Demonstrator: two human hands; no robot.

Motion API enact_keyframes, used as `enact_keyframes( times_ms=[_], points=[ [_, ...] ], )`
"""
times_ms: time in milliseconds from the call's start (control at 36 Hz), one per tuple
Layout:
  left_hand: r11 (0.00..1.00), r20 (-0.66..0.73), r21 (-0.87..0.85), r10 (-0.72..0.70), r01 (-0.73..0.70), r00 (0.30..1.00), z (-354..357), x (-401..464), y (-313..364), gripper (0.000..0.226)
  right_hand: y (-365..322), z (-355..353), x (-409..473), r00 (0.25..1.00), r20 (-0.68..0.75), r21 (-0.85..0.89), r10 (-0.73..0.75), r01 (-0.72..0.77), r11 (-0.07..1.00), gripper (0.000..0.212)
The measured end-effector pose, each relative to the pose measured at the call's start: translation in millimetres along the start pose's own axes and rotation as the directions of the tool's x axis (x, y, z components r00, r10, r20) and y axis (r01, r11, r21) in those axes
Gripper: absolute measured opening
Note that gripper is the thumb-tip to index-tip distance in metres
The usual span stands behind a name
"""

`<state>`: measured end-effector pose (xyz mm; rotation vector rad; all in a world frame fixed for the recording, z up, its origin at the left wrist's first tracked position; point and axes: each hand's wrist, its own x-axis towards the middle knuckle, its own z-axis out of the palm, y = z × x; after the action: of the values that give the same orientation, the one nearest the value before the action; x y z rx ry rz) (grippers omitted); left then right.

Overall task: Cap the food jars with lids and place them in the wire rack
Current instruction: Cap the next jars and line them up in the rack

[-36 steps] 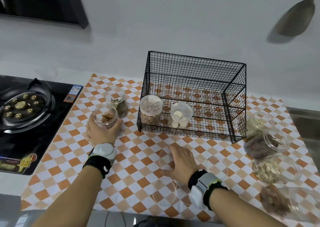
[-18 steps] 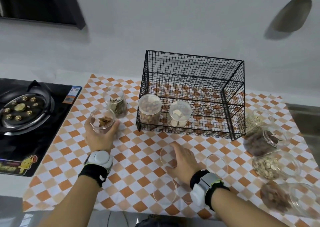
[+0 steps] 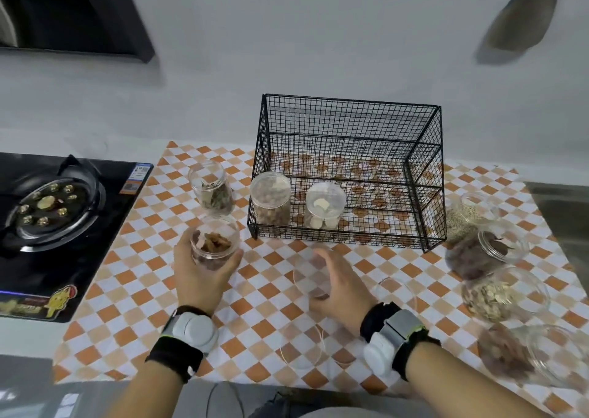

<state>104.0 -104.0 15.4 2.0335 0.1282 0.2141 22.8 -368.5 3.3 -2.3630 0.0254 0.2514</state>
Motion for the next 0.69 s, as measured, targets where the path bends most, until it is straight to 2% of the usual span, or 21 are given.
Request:
enact_keyframes(
  times_ms=[278, 445, 528, 695],
  points=[
    [0.988, 0.105, 0.037, 0.146, -0.151, 0.984, 11.0, -28.1, 15.8, 0.094, -12.1, -17.8, -6.5, 0.996, -0.074, 0.075, -0.050, 0.055, 0.996, 0.105],
    [0.967, 0.231, 0.038, 0.236, -0.252, 0.944, 15.0, -37.0, 29.4, 0.087, -21.3, -32.9, -11.4, 0.984, -0.127, 0.069, -0.124, 0.133, 0.989, 0.105],
    [0.961, 0.294, 0.040, 0.252, -0.275, 0.922, 15.0, -40.3, 38.9, 0.080, -24.7, -40.7, -13.4, 0.980, -0.140, 0.086, -0.144, 0.157, 0.984, 0.107],
    [0.944, 0.355, 0.094, 0.265, -0.316, 0.897, 16.4, -40.7, 52.2, 0.083, -29.8, -54.2, -19.0, 0.970, -0.157, 0.089, -0.184, 0.200, 0.976, 0.111]
  ],
)
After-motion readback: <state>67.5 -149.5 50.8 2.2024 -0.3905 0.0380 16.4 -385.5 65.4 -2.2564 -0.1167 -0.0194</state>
